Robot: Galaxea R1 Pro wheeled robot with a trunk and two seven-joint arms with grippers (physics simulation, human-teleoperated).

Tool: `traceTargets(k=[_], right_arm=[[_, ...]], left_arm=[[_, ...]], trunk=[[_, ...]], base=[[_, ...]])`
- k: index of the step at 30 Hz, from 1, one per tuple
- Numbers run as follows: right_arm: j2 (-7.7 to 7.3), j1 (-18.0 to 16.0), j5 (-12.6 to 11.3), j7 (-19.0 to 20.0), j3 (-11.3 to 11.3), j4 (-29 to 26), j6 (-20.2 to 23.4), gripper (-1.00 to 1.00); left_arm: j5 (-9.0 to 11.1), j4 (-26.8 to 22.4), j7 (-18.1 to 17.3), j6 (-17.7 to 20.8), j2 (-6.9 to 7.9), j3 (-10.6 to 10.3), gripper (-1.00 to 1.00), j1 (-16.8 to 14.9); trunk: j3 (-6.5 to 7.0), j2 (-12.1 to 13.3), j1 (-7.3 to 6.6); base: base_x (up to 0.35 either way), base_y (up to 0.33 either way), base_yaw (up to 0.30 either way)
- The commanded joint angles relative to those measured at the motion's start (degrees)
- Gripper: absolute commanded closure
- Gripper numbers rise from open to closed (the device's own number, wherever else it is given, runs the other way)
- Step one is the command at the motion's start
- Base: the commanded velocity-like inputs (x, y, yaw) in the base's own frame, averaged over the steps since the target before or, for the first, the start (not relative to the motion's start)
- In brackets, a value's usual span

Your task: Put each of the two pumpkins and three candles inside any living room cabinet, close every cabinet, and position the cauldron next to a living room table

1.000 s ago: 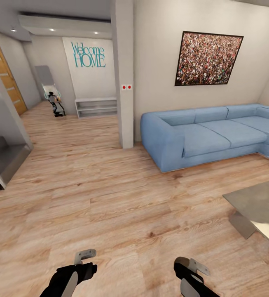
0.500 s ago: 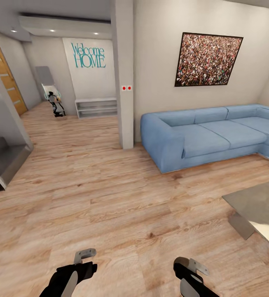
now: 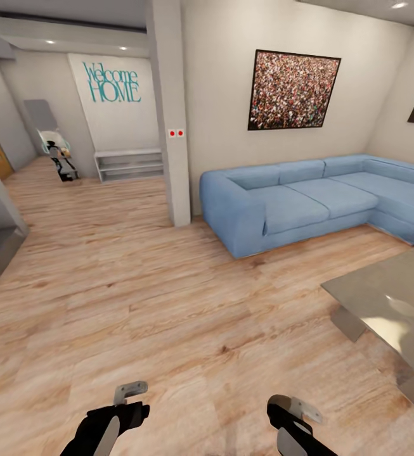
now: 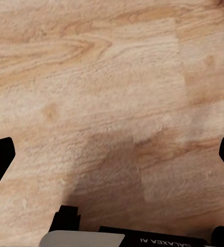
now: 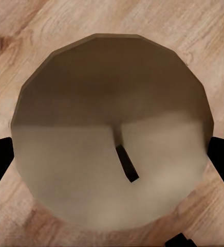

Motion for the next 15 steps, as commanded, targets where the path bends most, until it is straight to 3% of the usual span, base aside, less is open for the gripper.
traceTargets(k=[1,15], right_arm=[[-0.01,-0.06,-0.54,-0.24,0.46,0.01,-0.30,1.00],[-0.01,-0.06,-0.54,-0.24,0.46,0.04,-0.23,1.00]], left_arm=[[0.61,-0.10,0.51,0.18,0.02,-0.08,-1.00,-0.01],[0.52,-0.82,0.66,0.70,0.00,0.01,-1.00,-0.01]], trunk=[[-0.09,-0.03,0.00],[1.84,4.78,-2.64]], base=[[-0.015,0.011,-0.259],[-0.001,0.001,-0.269]])
